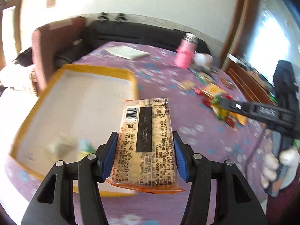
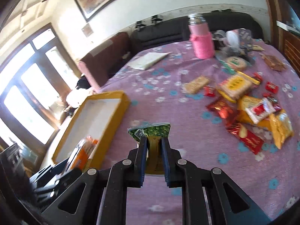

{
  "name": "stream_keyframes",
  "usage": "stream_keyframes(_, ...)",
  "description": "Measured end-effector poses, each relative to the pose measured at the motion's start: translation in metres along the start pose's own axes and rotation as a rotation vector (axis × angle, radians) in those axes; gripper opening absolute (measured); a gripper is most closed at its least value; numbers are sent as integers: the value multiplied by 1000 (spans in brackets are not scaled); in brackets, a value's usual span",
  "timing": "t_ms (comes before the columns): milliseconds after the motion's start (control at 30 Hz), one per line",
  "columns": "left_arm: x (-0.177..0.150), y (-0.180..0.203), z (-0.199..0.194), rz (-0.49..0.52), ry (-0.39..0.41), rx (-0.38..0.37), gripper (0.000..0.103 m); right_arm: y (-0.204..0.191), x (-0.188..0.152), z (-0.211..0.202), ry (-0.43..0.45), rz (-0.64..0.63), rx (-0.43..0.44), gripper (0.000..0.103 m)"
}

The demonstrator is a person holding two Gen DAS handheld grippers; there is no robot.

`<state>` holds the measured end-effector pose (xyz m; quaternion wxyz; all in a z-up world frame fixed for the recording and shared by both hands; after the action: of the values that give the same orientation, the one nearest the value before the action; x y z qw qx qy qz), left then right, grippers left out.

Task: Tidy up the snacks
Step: 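Carry both packs into the yellow tray and open both grippers, then grasp a red candy wrapper with the left gripper while the right grasps a red chocolate bar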

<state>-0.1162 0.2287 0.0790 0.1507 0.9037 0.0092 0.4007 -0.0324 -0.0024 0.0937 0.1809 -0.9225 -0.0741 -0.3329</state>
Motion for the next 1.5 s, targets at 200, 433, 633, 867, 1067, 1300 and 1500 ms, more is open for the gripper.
stream_keyframes(200, 21, -65, -14, -44, 34, 135, 54, -69, 9, 22, -58, -69, 119, 15)
stream_keyframes(433, 23, -126, 2, -127, -5, 214, 54, -147, 3, 71, -142, -172, 166, 15)
stream_keyframes(633, 16, -152, 23, -173, -57, 236, 54, -178, -12, 119, -229, -191, 158, 15)
stream_keyframes(867, 12, -161, 31, -200, -77, 218, 55, -192, -25, 151, -272, -219, 129, 15)
stream_keyframes(1067, 15, -158, 16, -206, -37, 220, 55, -195, -28, 149, -271, -198, 148, 21)
stream_keyframes(1300, 16, -129, -14, -162, 5, 295, 65, -186, -14, 104, -164, -187, 185, 31)
stream_keyframes(1500, 14, -71, -41, -88, 55, 319, 65, -150, -9, 68, -98, -128, 177, 40)
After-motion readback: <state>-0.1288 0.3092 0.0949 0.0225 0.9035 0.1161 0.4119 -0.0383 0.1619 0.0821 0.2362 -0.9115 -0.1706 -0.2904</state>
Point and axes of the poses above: each gripper's, at about its wrist camera, not at the fingertips, and z roughly the way its jaws point, y to its right, x to its top, the point moved 2 cm from there along z, roughly the way its jaws point, and after that the axes turned 8 degrees about -x, right-handed, at the moved point
